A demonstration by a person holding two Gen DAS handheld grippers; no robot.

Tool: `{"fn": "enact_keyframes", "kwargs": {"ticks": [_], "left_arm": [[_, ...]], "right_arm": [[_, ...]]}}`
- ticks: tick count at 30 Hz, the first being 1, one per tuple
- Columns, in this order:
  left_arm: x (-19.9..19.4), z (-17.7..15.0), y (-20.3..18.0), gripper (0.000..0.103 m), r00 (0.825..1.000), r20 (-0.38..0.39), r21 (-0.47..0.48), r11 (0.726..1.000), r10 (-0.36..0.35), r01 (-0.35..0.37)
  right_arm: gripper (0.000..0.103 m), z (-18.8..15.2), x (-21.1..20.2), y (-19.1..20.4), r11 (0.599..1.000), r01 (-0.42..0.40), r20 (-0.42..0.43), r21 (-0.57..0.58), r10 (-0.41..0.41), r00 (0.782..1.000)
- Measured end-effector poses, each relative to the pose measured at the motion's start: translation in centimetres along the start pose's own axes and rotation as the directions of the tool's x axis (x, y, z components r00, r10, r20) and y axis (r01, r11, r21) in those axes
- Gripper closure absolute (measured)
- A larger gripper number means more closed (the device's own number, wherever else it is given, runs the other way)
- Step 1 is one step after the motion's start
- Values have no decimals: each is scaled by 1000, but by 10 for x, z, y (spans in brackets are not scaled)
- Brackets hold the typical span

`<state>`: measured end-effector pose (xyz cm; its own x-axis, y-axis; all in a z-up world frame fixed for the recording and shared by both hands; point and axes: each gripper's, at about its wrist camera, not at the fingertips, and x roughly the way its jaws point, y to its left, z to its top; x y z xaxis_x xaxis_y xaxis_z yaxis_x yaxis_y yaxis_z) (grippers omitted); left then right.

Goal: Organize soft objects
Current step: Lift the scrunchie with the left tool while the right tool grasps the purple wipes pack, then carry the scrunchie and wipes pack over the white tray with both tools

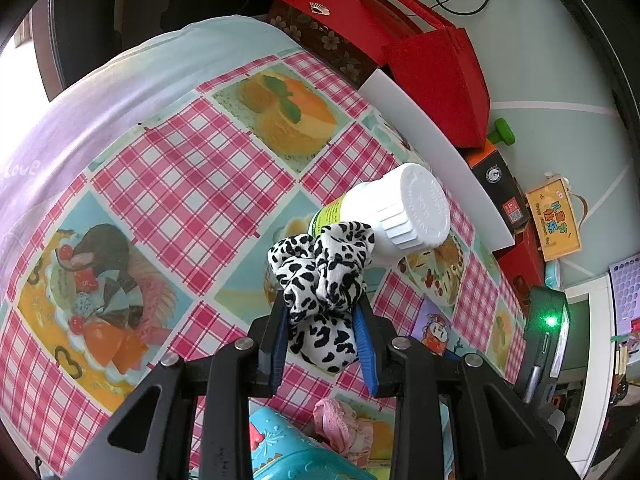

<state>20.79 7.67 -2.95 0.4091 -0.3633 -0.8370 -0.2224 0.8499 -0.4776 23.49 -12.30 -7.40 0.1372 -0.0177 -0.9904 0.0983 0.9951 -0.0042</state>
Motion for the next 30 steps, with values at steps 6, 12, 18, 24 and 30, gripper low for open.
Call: {"fn": "enact_keyframes", "kwargs": {"ticks": [6, 12, 18, 24, 30], "left_arm": [[-1, 0, -3, 72, 1000, 5, 16, 1000, 2, -2], [-5, 0, -7, 72, 1000, 16, 45, 999, 6, -7], [-13, -4, -15, 72, 999, 33, 91, 996, -5, 1], [-27, -14, -39, 72, 998, 51, 160, 987, -33, 24], [-36, -35, -81, 72, 994, 39, 284, 955, -98, 83]], "right_arm": [[47, -9, -8, -4, 1000, -12, 26, 3, 12, 1000], [47, -31, -35, -8, 999, -51, 94, 9, 50, 994], [47, -63, -72, -18, 994, -107, 180, 20, 101, 978], [47, -96, -109, -53, 991, -108, 291, 76, 82, 953], [47, -127, -124, -97, 976, -121, 370, 183, 46, 928]]}}
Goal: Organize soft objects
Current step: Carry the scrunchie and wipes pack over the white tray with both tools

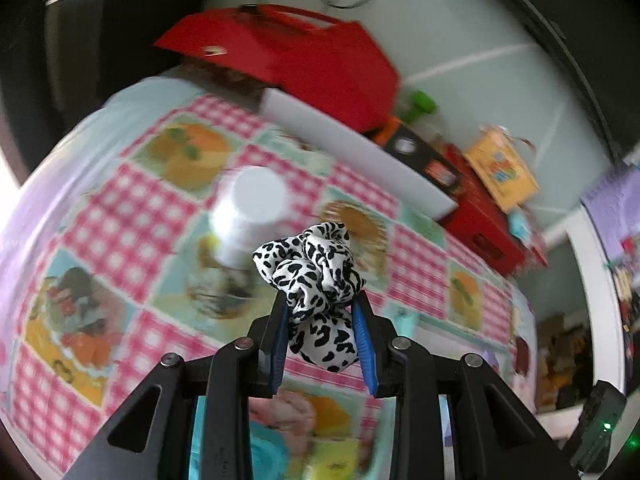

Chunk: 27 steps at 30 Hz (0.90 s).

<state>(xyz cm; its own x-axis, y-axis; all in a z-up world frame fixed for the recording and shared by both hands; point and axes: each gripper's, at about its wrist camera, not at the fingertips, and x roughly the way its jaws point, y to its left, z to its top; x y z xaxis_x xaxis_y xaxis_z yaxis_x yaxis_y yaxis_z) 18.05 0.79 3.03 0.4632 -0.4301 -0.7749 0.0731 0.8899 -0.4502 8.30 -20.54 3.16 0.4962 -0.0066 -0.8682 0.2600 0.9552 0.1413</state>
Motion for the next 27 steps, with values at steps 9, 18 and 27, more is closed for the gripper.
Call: {"fn": "enact_keyframes", "kwargs": {"ticks": [9, 18, 27], "left_arm": [[-2, -18, -68, 72, 999, -14, 172, 984, -38, 40], [14, -46, -126, 72, 997, -61, 330, 942, -37, 55], [42, -64, -144, 72, 995, -100, 384, 923, 27, 14]], "right_arm": [[47, -7, -52, -70, 988, 93, 114, 125, -107, 988], [47, -18, -75, -138, 954, 148, 136, 260, -188, 973], [47, -29, -76, -186, 917, 184, 105, 353, -235, 966]]}}
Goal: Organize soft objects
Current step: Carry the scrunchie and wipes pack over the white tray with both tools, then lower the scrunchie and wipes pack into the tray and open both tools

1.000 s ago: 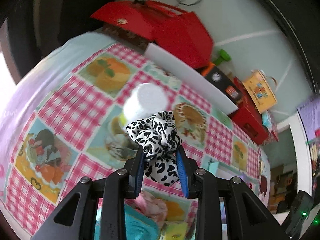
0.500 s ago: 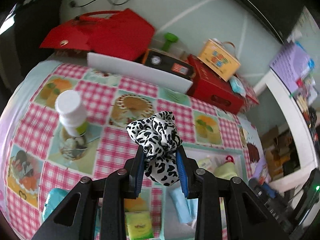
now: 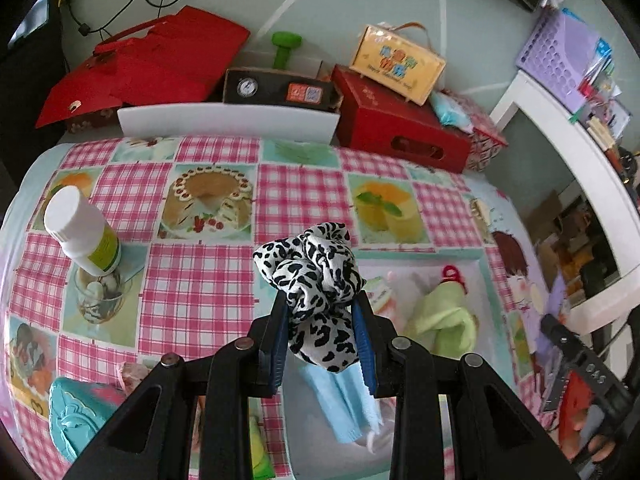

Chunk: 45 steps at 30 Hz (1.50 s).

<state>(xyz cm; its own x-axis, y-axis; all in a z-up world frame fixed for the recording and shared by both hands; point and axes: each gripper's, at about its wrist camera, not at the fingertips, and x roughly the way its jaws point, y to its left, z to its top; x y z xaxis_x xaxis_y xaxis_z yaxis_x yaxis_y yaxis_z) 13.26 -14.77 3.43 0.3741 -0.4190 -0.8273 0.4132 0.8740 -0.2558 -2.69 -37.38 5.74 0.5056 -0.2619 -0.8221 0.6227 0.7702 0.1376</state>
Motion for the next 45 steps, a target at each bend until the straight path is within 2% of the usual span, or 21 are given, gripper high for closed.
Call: {"fn": "enact_keyframes", "kwargs": {"ticks": [6, 12, 23, 33, 35, 37, 42, 44, 45], "left_arm": [[31, -4, 3, 72, 998, -55, 6, 999, 41, -41], [62, -11, 2, 72, 991, -125, 9, 999, 36, -35], [88, -22, -6, 72, 979, -203, 23, 1000, 13, -8], [103, -29, -17, 72, 971, -238, 54, 998, 38, -25], [101, -27, -18, 70, 970, -238, 52, 998, 38, -26], [98, -26, -17, 62, 971, -236, 48, 998, 43, -32], [83, -21, -11, 60, 974, -222, 30, 999, 39, -33], [76, -19, -11, 56, 977, -207, 28, 999, 40, -35], [73, -17, -10, 49, 978, -204, 28, 999, 40, -35]], "right_arm": [[47, -4, 19, -2, 1000, 26, -53, -13, -27, 998], [47, -11, 43, -6, 999, 35, -120, -14, -36, 992], [47, -16, 64, -4, 997, 65, -190, -36, -71, 979], [45, -18, 77, -6, 996, 78, -235, -48, -87, 968], [45, -18, 77, -6, 996, 80, -238, -50, -90, 967], [45, -18, 76, -5, 995, 85, -235, -57, -96, 967], [44, -17, 74, -1, 993, 93, -224, -80, -108, 969], [43, -17, 72, 2, 992, 91, -217, -86, -108, 970], [43, -16, 69, 4, 992, 88, -211, -91, -106, 972]]}}
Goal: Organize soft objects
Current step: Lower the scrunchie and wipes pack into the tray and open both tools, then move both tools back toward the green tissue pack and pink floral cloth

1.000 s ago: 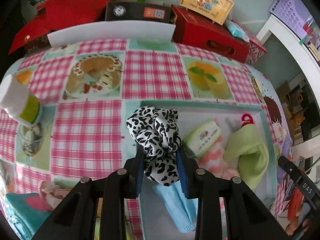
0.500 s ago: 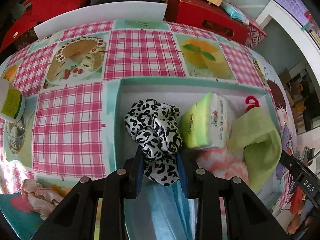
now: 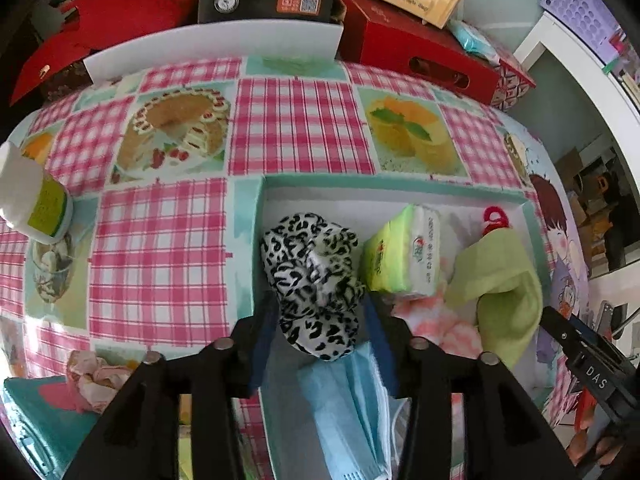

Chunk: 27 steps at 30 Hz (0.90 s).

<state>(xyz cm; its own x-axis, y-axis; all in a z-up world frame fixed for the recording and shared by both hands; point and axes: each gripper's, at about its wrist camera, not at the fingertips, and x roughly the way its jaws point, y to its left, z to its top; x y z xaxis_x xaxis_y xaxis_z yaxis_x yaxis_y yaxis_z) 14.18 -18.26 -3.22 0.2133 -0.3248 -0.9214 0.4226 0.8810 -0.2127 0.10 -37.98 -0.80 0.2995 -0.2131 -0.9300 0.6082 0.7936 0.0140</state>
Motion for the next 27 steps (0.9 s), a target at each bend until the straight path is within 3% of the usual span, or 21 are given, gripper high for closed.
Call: {"fn": "enact_keyframes", "kwargs": {"ticks": [1, 5, 17, 19, 21, 23, 27], "left_arm": [[-3, 0, 1, 45, 1000, 3, 0, 1000, 0, 0], [-8, 4, 2, 45, 1000, 6, 3, 1000, 0, 0], [-10, 3, 3, 44, 1000, 5, -2, 1000, 4, -4], [-11, 3, 4, 25, 1000, 6, -2, 1000, 9, -9], [-12, 3, 5, 18, 1000, 14, -3, 1000, 11, -11], [-14, 4, 6, 18, 1000, 21, -6, 1000, 12, -12], [-15, 4, 11, 18, 1000, 29, -26, 1000, 12, -11]], "right_arm": [[43, 1, -1, 1, 1000, -2, 4, -3, 2, 1000], [37, 1, -6, 4, 1000, -1, 14, -11, 2, 1000], [37, 3, -5, 3, 1000, 0, 9, -14, 0, 1000], [37, 3, -5, 4, 1000, 1, 9, -21, 0, 1000], [19, 4, -5, 4, 1000, -1, 19, -20, 1, 1000], [9, 5, -8, 3, 1000, 0, 33, -21, 0, 999], [0, 5, -9, 3, 1000, 8, 44, -22, -7, 999]]}}
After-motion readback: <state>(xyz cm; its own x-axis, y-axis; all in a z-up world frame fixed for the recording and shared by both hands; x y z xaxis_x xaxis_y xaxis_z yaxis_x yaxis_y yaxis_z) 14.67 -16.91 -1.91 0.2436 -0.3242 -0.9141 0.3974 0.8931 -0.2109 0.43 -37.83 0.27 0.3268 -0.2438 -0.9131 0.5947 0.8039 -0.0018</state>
